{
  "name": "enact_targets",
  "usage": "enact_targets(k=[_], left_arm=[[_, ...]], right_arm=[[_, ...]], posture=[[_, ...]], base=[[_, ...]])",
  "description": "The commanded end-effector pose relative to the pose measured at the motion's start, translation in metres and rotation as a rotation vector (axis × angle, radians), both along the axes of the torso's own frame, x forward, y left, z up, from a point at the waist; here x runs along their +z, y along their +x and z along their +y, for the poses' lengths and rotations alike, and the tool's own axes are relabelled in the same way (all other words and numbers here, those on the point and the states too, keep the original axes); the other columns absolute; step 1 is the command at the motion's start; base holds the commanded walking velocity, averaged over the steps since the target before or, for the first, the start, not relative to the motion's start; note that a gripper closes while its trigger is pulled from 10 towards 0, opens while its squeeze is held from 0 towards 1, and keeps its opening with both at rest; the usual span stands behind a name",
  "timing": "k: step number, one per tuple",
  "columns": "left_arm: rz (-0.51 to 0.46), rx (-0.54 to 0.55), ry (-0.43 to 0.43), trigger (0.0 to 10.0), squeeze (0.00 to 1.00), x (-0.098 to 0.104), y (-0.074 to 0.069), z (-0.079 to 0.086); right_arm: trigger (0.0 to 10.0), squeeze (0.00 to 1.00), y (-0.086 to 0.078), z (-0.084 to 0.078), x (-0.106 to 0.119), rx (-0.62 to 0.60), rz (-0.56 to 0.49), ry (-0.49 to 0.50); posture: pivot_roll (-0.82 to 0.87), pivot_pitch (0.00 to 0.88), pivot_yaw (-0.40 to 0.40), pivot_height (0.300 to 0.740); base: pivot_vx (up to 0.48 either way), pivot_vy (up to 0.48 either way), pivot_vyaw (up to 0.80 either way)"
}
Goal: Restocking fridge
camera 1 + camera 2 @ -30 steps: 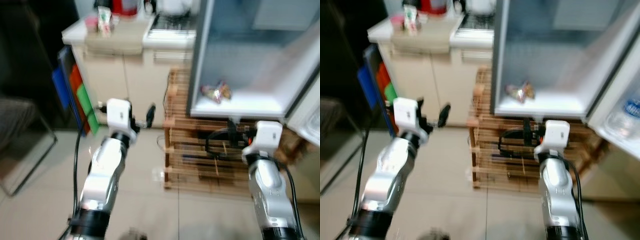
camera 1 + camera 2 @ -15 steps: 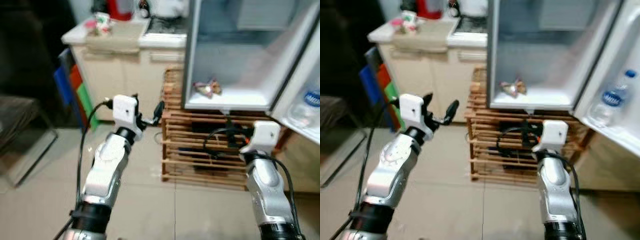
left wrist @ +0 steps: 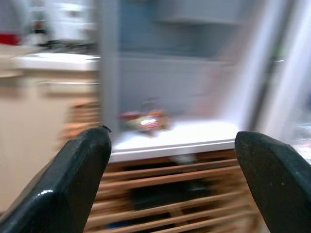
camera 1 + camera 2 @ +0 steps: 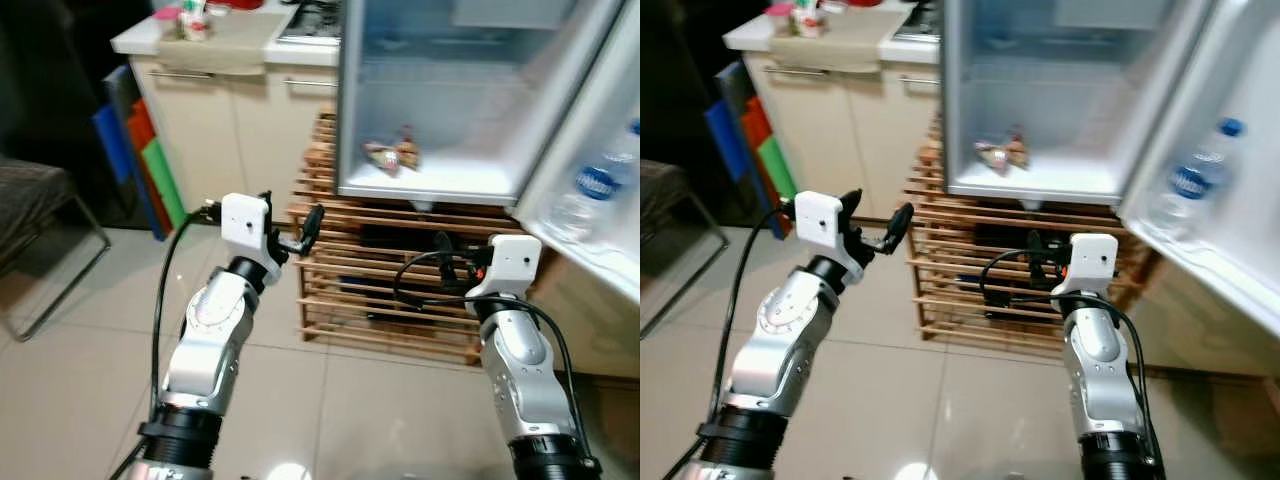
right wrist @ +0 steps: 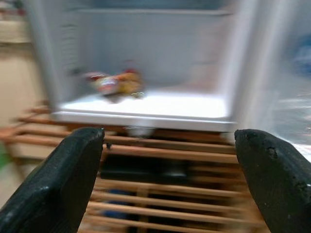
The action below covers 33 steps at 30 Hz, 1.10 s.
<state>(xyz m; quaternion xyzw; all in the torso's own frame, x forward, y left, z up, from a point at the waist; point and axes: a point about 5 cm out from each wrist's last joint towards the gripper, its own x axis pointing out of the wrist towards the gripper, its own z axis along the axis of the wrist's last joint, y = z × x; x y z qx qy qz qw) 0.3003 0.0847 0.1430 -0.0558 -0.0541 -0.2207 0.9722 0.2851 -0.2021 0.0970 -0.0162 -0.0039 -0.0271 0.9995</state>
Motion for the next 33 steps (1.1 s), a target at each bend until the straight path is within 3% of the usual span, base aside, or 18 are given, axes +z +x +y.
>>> enact_targets(k=[1, 15, 18, 21, 22, 23, 25, 27, 29, 30, 31, 32, 33], left_arm=[[-0.024, 0.005, 0.009, 10.0, 0.00, 0.004, 0.002, 0.005], [-0.024, -0.015, 0.001, 10.0, 0.00, 0.005, 0.001, 0.002], [-0.019, -0.003, -0.008, 10.0, 0.00, 0.005, 0.003, 0.004], [-0.005, 0.021, 0.001, 10.0, 0.00, 0.003, 0.005, 0.006], [-0.001, 0.024, 0.000, 10.0, 0.00, 0.002, 0.006, 0.007], [-0.001, 0.024, 0.000, 10.0, 0.00, 0.002, 0.006, 0.007], [0.006, 0.029, -0.002, 10.0, 0.00, 0.002, 0.009, 0.009], [0.006, 0.029, -0.002, 10.0, 0.00, 0.002, 0.010, 0.009], [0.058, 0.036, 0.013, 10.0, 0.00, -0.007, 0.013, 0.009], [0.058, 0.036, 0.013, 10.0, 0.00, -0.007, 0.013, 0.009], [0.114, 0.048, 0.043, 10.0, 0.00, -0.017, 0.016, 0.012], [0.114, 0.048, 0.043, 10.0, 0.00, -0.017, 0.016, 0.012], [0.285, 0.094, 0.122, 10.0, 0.00, -0.046, 0.021, 0.022]], right_arm=[[10.0, 0.00, 0.002, 0.006, 0.005, 0.023, -0.020, 0.007], [10.0, 0.00, -0.013, 0.004, -0.001, 0.078, 0.001, -0.012], [10.0, 0.00, -0.040, -0.014, -0.027, 0.117, 0.135, -0.045], [10.0, 0.00, -0.052, -0.028, -0.039, 0.099, 0.194, -0.082], [10.0, 0.00, -0.061, -0.037, -0.058, 0.097, 0.312, -0.108], [10.0, 0.00, -0.061, -0.037, -0.058, 0.097, 0.312, -0.108], [10.0, 0.00, -0.080, -0.056, -0.087, 0.084, 0.524, -0.150], [10.0, 0.00, -0.084, -0.060, -0.093, 0.080, 0.567, -0.154], [10.0, 0.00, -0.095, -0.086, -0.109, -0.035, 0.718, -0.172], [10.0, 0.00, -0.095, -0.086, -0.109, -0.035, 0.718, -0.172], [10.0, 0.00, -0.099, -0.103, -0.113, -0.129, 0.782, -0.189], [10.0, 0.00, -0.099, -0.103, -0.113, -0.129, 0.782, -0.189], [10.0, 0.00, -0.099, -0.132, -0.108, -0.269, 0.838, -0.235]], posture=[[-0.11, 0.000, 0.028, 0.740], [-0.12, 0.000, 0.037, 0.740], [-0.12, 0.000, 0.037, 0.740], [-0.12, 0.000, 0.037, 0.740], [-0.13, 0.000, 0.039, 0.740], [-0.13, 0.000, 0.039, 0.740], [-0.13, 0.000, 0.040, 0.740], [-0.13, 0.000, 0.040, 0.740], [-0.14, 0.000, 0.044, 0.740], [-0.14, 0.000, 0.044, 0.740], [-0.14, 0.000, 0.044, 0.740], [-0.14, 0.000, 0.044, 0.740], [-0.15, 0.000, 0.043, 0.740]], base=[[0.000, -0.416, 0.00], [0.137, -0.413, 0.00], [0.289, -0.381, 0.00], [0.322, -0.237, 0.00], [0.000, 0.000, 0.00], [0.000, 0.000, 0.00], [0.000, 0.000, 0.00], [0.000, 0.000, 0.00], [0.000, 0.000, 0.00], [0.000, 0.000, 0.00], [0.000, 0.000, 0.00], [0.000, 0.000, 0.00], [0.000, 0.000, 0.00]])
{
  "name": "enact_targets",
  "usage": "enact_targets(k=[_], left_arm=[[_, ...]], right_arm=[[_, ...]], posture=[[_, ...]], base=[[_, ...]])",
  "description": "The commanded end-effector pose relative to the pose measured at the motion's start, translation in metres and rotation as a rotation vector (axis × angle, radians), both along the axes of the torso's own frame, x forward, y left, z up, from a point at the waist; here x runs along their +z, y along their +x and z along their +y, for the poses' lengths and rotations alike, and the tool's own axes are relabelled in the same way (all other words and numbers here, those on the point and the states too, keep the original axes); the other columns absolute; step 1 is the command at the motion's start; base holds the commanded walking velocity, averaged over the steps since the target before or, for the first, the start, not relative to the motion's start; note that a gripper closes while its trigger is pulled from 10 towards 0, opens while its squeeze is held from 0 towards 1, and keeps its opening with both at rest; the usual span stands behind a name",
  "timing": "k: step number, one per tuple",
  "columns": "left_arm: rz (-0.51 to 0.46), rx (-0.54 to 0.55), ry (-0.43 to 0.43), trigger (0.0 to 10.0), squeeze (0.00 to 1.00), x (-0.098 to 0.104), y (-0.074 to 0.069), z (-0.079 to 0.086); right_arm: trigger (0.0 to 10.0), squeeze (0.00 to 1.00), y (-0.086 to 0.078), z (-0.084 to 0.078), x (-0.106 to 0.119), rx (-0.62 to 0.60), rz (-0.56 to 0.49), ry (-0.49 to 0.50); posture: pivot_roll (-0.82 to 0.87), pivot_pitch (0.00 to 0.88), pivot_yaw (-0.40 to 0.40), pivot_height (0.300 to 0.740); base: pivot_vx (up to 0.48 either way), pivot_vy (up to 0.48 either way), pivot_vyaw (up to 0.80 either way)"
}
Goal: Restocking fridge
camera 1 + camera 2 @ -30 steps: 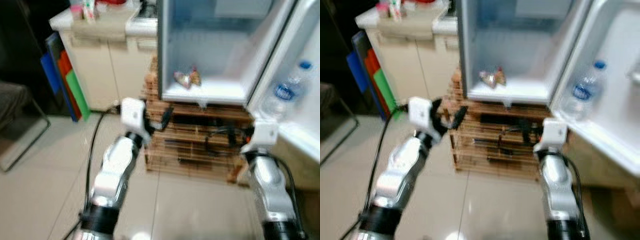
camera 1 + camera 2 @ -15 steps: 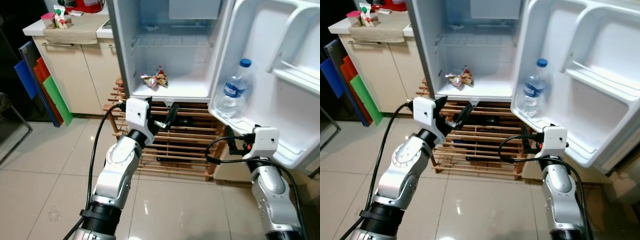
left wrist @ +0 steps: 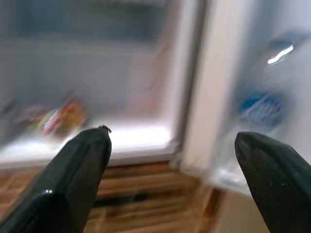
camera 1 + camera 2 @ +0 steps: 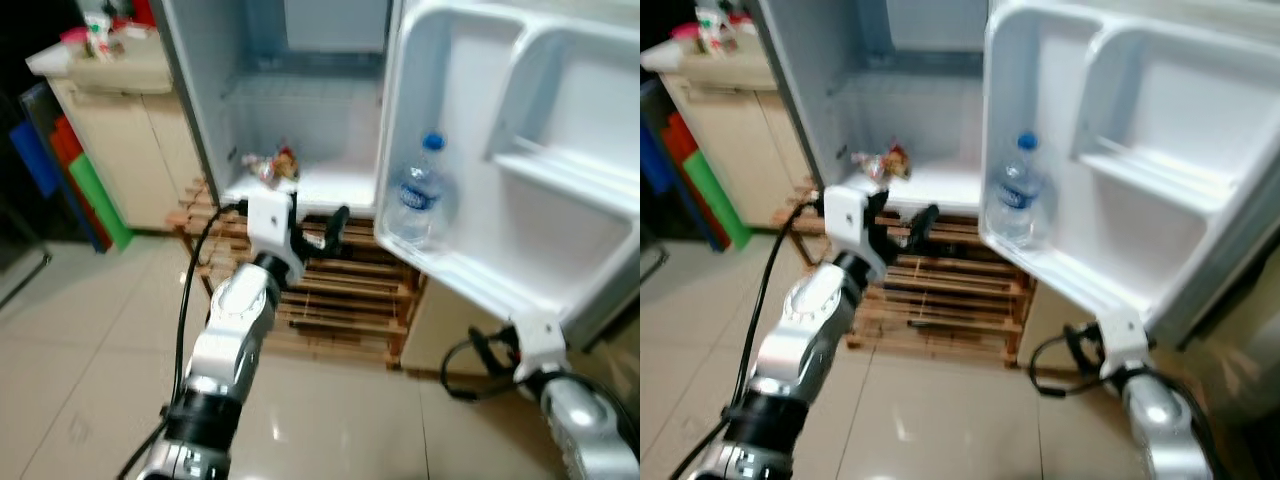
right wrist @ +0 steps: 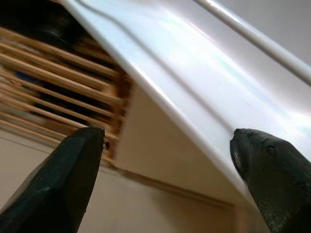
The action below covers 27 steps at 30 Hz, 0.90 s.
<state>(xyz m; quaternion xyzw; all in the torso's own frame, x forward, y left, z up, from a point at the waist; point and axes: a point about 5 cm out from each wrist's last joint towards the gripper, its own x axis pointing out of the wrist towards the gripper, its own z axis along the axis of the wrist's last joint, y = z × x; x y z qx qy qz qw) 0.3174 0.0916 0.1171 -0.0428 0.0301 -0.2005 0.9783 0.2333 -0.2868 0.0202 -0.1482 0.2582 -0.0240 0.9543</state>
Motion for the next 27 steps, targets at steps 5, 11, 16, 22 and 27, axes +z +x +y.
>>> enact_targets(k=[5, 11, 16, 22, 27], left_arm=[[0.349, 0.121, 0.141, 10.0, 0.00, -0.058, -0.002, 0.032], [0.350, 0.120, 0.134, 10.0, 0.00, -0.061, -0.004, 0.031], [0.304, 0.115, 0.099, 10.0, 0.00, -0.055, -0.002, 0.027], [0.270, 0.117, 0.072, 10.0, 0.00, -0.050, 0.001, 0.026], [0.246, 0.124, 0.086, 10.0, 0.00, -0.049, 0.001, 0.027]], right_arm=[[10.0, 0.00, -0.044, -0.067, -0.023, -0.350, 0.284, -0.090], [10.0, 0.00, -0.040, -0.055, -0.028, -0.228, 0.306, 0.037], [10.0, 0.00, -0.044, -0.020, -0.040, 0.007, 0.296, 0.214], [10.0, 0.00, -0.056, -0.005, -0.046, 0.103, 0.301, 0.374], [10.0, 0.00, -0.068, -0.013, -0.050, 0.050, 0.318, 0.470]], posture=[[-0.14, 0.000, 0.039, 0.740], [-0.14, 0.000, 0.024, 0.740], [-0.14, 0.000, 0.021, 0.740], [-0.14, 0.000, 0.024, 0.740], [-0.15, 0.000, 0.027, 0.740]], base=[[0.000, 0.000, 0.00], [0.000, 0.000, 0.00], [0.000, 0.000, 0.00], [0.000, 0.000, 0.00], [0.000, 0.000, 0.00]])
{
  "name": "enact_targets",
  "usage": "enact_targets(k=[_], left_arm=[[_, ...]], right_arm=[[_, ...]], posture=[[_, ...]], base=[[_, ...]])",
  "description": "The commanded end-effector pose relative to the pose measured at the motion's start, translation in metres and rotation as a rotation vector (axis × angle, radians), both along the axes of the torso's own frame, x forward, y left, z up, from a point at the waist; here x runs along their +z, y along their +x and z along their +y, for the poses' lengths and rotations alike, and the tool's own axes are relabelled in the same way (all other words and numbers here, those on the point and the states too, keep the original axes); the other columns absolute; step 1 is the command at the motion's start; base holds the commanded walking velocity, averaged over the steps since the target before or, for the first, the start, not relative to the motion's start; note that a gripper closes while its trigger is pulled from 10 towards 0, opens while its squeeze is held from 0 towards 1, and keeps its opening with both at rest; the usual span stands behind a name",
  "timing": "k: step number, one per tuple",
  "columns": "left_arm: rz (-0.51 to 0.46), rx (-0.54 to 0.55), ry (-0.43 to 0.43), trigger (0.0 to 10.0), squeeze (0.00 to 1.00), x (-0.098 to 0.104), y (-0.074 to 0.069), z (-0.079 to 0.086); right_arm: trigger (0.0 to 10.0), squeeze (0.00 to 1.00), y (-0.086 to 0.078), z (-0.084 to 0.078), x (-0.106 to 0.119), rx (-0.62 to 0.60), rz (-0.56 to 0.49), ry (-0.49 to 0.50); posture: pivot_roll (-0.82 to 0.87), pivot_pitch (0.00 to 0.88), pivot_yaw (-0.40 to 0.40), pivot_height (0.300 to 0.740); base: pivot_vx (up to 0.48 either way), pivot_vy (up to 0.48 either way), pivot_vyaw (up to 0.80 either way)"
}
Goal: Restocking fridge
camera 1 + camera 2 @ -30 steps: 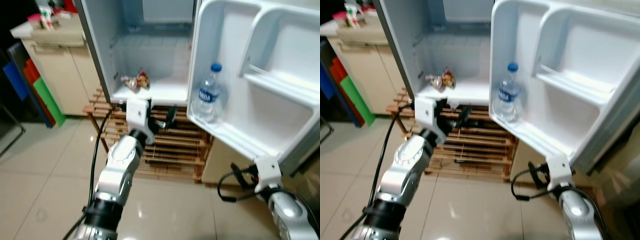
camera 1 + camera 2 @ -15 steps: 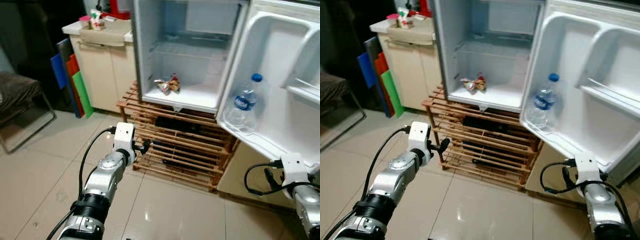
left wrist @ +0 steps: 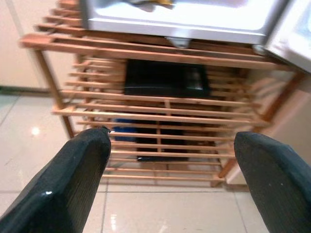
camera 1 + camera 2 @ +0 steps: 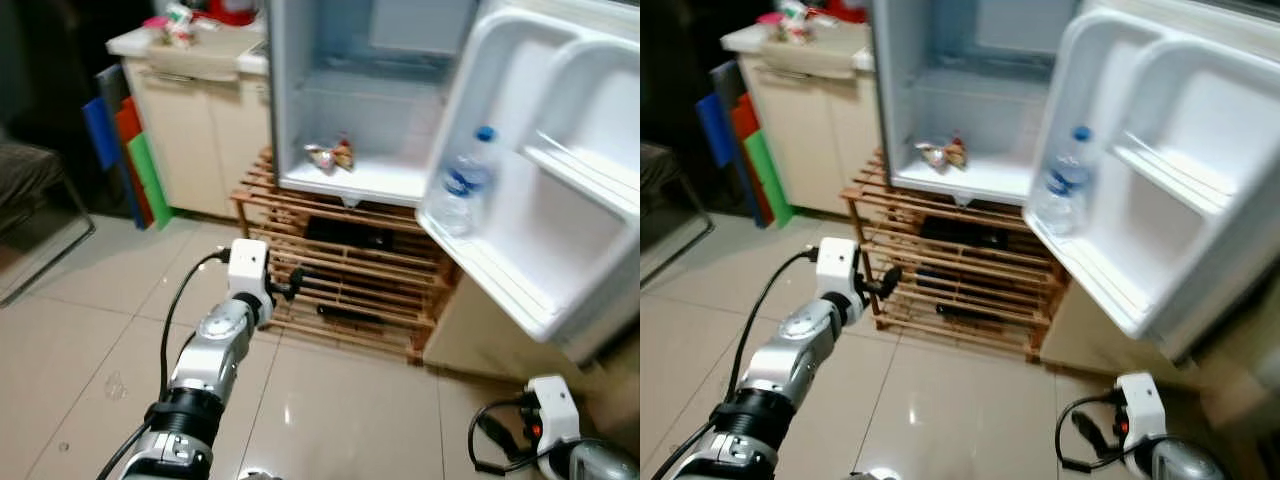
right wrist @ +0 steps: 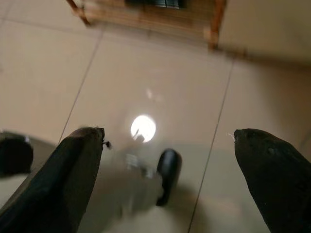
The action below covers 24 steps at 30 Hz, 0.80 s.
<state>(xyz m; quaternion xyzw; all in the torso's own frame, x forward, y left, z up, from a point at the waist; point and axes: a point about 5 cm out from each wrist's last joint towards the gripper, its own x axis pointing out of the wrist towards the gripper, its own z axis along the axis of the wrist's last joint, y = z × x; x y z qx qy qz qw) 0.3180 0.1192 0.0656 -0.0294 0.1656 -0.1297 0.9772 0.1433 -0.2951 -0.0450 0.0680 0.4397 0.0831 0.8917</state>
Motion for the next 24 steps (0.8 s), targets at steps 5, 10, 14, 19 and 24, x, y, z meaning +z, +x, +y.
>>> enact_targets(k=[5, 10, 14, 19, 24], left_arm=[[-0.019, -0.006, -0.001, 10.0, 0.00, 0.000, -0.001, -0.001], [0.027, -0.008, 0.028, 10.0, 0.00, -0.009, -0.004, 0.000], [0.248, 0.038, 0.122, 10.0, 0.00, -0.047, -0.017, 0.014], [0.402, 0.098, 0.117, 10.0, 0.00, -0.072, -0.030, 0.030], [0.460, 0.097, 0.139, 10.0, 0.00, -0.084, -0.038, 0.035]], right_arm=[[10.0, 0.00, -0.004, -0.020, 0.005, -0.091, -0.002, 0.054], [10.0, 0.00, -0.014, -0.052, 0.005, -0.263, 0.043, -0.204], [10.0, 0.00, 0.001, -0.088, 0.031, -0.424, -0.024, -0.536], [10.0, 0.00, 0.042, -0.105, 0.070, -0.524, -0.190, -0.708], [10.0, 0.00, 0.083, -0.094, 0.097, -0.547, -0.394, -0.671]], posture=[[-0.14, 0.000, 0.026, 0.740], [-0.14, 0.000, 0.028, 0.740], [-0.15, 0.000, 0.039, 0.740], [-0.15, 0.000, 0.043, 0.740], [-0.15, 0.000, 0.048, 0.740]], base=[[0.000, 0.000, 0.00], [0.000, 0.000, 0.00], [0.000, 0.000, 0.00], [0.000, 0.000, 0.00], [0.000, 0.000, 0.00]])
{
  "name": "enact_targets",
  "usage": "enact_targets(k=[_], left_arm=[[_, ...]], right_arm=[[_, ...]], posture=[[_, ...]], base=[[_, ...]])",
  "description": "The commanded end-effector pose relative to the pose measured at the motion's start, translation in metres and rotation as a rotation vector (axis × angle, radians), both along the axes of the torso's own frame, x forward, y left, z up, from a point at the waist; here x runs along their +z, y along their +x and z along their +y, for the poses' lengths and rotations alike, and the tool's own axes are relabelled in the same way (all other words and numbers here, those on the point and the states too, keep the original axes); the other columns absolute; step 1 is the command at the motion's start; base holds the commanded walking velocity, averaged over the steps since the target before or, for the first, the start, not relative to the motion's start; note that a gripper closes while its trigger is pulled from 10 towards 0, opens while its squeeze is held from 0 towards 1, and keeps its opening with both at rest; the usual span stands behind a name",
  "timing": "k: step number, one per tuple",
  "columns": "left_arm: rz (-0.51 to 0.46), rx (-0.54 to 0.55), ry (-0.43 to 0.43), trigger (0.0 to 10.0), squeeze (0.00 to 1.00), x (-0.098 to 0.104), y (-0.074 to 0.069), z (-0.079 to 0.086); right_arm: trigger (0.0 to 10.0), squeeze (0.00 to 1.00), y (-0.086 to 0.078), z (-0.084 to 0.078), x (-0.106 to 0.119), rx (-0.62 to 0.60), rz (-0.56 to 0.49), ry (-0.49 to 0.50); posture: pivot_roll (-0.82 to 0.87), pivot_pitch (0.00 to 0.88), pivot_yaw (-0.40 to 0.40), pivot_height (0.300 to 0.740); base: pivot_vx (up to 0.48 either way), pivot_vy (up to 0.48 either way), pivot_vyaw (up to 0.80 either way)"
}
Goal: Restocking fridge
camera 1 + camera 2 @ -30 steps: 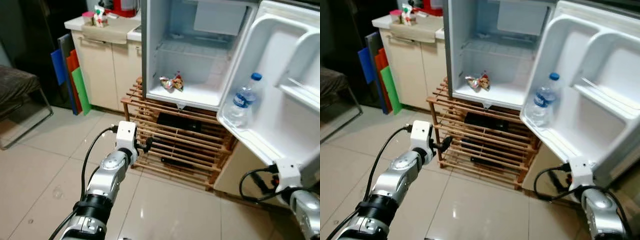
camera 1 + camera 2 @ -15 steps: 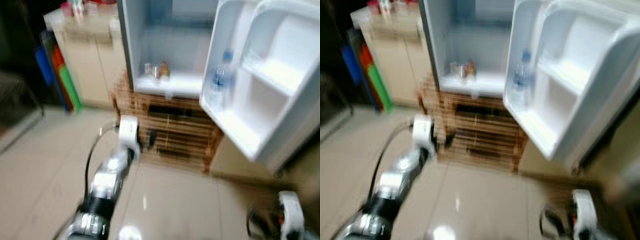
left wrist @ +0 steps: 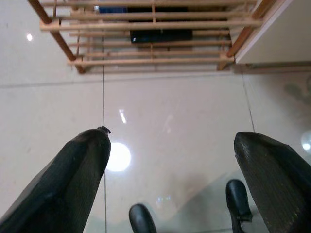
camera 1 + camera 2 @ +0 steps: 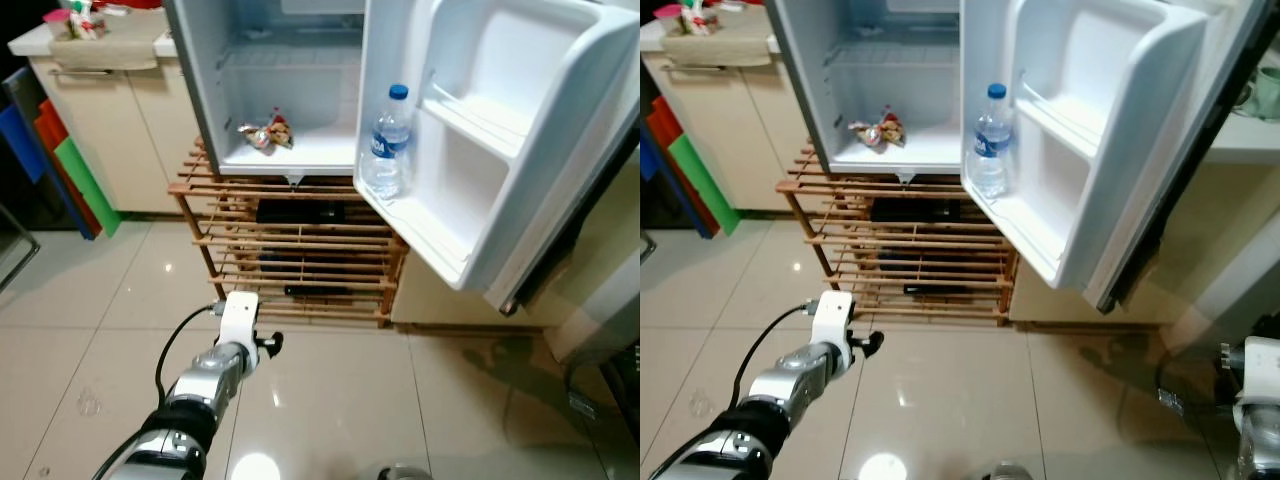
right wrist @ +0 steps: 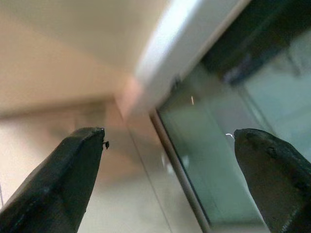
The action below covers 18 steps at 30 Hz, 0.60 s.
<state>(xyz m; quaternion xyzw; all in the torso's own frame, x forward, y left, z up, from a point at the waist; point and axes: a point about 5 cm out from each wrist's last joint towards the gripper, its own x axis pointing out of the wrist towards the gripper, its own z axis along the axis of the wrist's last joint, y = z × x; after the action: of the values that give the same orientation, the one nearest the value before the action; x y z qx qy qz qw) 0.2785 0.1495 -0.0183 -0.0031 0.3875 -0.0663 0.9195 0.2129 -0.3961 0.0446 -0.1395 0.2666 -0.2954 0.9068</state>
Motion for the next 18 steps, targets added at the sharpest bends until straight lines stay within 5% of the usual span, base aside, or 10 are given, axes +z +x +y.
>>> enact_targets(k=[1, 4, 7, 12, 18], left_arm=[[0.025, 0.005, 0.015, 10.0, 0.00, -0.004, -0.002, 0.005], [0.092, -0.024, 0.036, 10.0, 0.00, -0.018, -0.015, 0.007], [0.125, -0.043, 0.060, 10.0, 0.00, -0.025, -0.023, 0.008], [0.184, -0.096, 0.090, 10.0, 0.00, -0.037, -0.039, 0.007], [0.275, -0.140, 0.162, 10.0, 0.00, -0.054, -0.066, 0.013]], right_arm=[[10.0, 0.00, 0.023, 0.011, 0.013, 0.035, -0.119, 0.006], [10.0, 0.00, 0.065, 0.034, 0.045, 0.138, -0.313, 0.047], [10.0, 0.00, 0.088, 0.054, 0.067, 0.224, -0.430, 0.086], [10.0, 0.00, 0.108, 0.089, 0.092, 0.354, -0.577, 0.152], [10.0, 0.00, 0.114, 0.127, 0.097, 0.499, -0.604, 0.259]], posture=[[-0.15, 0.000, 0.048, 0.740], [-0.15, 0.000, 0.051, 0.740], [-0.15, 0.000, 0.049, 0.740], [-0.15, 0.000, 0.055, 0.740], [-0.16, 0.000, 0.061, 0.740]], base=[[0.000, 0.000, 0.00], [0.000, 0.000, 0.00], [0.000, 0.000, 0.00], [0.000, 0.000, 0.00], [0.000, 0.000, 0.00]])
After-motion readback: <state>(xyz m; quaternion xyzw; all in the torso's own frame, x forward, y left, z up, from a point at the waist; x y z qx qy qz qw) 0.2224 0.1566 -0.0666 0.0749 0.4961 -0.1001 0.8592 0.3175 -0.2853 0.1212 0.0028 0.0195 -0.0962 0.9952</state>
